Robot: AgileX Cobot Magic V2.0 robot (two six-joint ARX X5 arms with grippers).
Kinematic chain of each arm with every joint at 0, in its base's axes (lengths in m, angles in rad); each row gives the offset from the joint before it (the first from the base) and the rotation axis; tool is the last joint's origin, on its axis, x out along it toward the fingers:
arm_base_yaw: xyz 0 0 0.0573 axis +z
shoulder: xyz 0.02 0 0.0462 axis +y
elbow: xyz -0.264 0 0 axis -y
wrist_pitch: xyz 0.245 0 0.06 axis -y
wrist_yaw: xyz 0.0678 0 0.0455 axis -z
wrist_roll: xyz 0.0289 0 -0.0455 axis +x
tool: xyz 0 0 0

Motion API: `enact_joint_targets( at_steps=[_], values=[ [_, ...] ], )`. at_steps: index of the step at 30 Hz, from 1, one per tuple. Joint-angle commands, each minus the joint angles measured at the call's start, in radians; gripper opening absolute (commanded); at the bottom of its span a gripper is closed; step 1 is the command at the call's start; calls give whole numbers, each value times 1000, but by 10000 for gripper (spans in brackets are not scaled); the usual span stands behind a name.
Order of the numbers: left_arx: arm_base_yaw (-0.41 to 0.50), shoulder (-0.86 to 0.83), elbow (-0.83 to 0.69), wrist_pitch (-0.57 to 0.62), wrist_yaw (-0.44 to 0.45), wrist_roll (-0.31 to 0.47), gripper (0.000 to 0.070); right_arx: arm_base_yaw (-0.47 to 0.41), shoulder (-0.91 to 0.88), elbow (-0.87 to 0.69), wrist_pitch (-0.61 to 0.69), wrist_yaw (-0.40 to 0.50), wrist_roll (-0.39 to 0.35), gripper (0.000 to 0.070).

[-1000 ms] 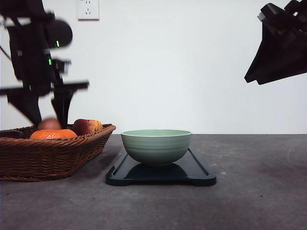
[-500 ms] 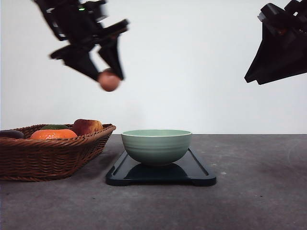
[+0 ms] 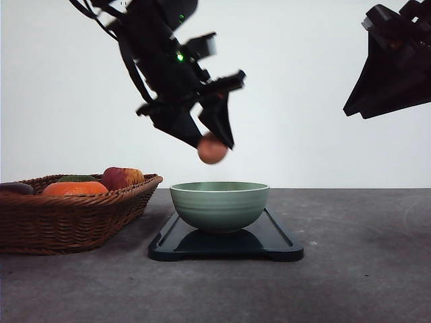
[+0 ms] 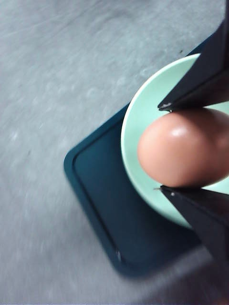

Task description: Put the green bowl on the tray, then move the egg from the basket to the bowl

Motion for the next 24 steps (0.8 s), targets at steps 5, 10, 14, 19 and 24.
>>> enact_joint_targets(
  at_steps=[5,10,14,19,24],
  values=[
    [-25,79,22,10,-22,26,148,5,3,10,10,-1,8,178],
    [-28,116,22,12,-53,30,148,5,3,11,11,-1,8,178],
    [-27,136,22,10,-55,30,149,5,3,11,11,-1,8,178],
    [-29,149,22,10,-55,29,153,5,3,11,11,-1,8,178],
    [-29,168,22,9,-54,28,161,5,3,11,12,-1,8,178]
  ],
)
